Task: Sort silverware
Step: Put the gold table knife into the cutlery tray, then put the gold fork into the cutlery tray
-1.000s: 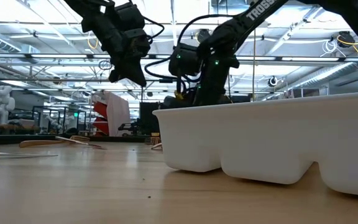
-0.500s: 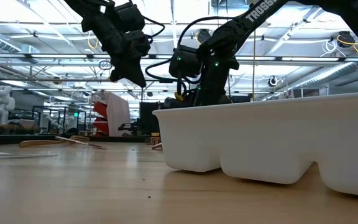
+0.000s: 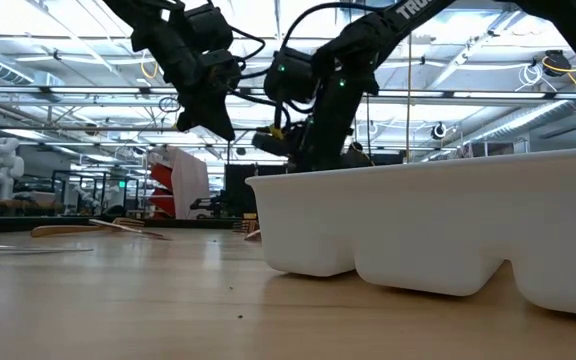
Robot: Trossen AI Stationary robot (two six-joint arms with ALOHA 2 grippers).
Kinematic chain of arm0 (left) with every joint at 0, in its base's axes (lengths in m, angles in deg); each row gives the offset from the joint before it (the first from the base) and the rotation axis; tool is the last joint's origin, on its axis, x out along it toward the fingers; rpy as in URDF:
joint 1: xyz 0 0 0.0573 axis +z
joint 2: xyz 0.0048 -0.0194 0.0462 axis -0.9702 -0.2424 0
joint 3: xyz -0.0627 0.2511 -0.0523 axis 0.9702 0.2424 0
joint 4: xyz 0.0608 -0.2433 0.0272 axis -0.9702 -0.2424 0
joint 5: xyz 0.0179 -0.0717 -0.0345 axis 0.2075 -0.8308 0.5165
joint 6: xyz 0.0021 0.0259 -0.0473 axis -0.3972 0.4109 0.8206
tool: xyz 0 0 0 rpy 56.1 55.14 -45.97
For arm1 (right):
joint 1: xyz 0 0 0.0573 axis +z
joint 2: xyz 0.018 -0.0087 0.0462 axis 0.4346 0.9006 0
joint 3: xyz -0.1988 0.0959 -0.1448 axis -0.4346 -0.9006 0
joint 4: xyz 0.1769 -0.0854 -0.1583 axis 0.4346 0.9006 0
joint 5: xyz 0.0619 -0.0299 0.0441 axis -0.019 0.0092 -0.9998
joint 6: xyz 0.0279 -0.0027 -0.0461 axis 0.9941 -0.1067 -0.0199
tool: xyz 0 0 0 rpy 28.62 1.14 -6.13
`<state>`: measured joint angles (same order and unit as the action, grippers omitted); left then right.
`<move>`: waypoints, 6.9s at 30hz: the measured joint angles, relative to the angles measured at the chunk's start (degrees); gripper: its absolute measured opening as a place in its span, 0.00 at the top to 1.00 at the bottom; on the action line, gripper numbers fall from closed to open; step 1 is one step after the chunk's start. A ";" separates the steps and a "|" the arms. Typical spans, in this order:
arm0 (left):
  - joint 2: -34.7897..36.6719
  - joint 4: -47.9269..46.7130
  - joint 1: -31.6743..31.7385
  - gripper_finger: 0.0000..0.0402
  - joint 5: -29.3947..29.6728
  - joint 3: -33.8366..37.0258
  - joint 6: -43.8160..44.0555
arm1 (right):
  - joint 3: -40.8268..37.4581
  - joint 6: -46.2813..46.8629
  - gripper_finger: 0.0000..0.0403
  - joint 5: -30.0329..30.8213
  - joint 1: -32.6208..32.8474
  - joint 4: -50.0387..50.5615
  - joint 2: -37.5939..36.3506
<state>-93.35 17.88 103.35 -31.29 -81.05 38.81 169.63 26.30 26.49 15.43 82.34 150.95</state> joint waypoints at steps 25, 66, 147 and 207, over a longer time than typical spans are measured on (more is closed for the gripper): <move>-0.04 1.49 0.38 0.98 1.54 0.00 -1.43 | -8.52 20.21 1.00 28.93 17.15 19.01 -35.03; -0.02 2.10 2.25 0.98 1.35 0.02 -1.45 | -43.95 75.05 1.00 39.15 53.84 -14.33 -37.09; 19.69 12.54 1.79 0.98 -20.95 0.04 0.49 | -27.40 -22.22 0.50 3.99 8.92 -20.45 -44.44; 4.09 -20.77 -77.88 0.91 23.80 14.93 116.13 | 5.07 -54.57 0.50 -6.80 0.48 39.86 -36.85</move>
<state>-89.26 -2.89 25.47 -7.50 -66.12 154.94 174.70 -28.28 19.68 15.92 122.19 114.10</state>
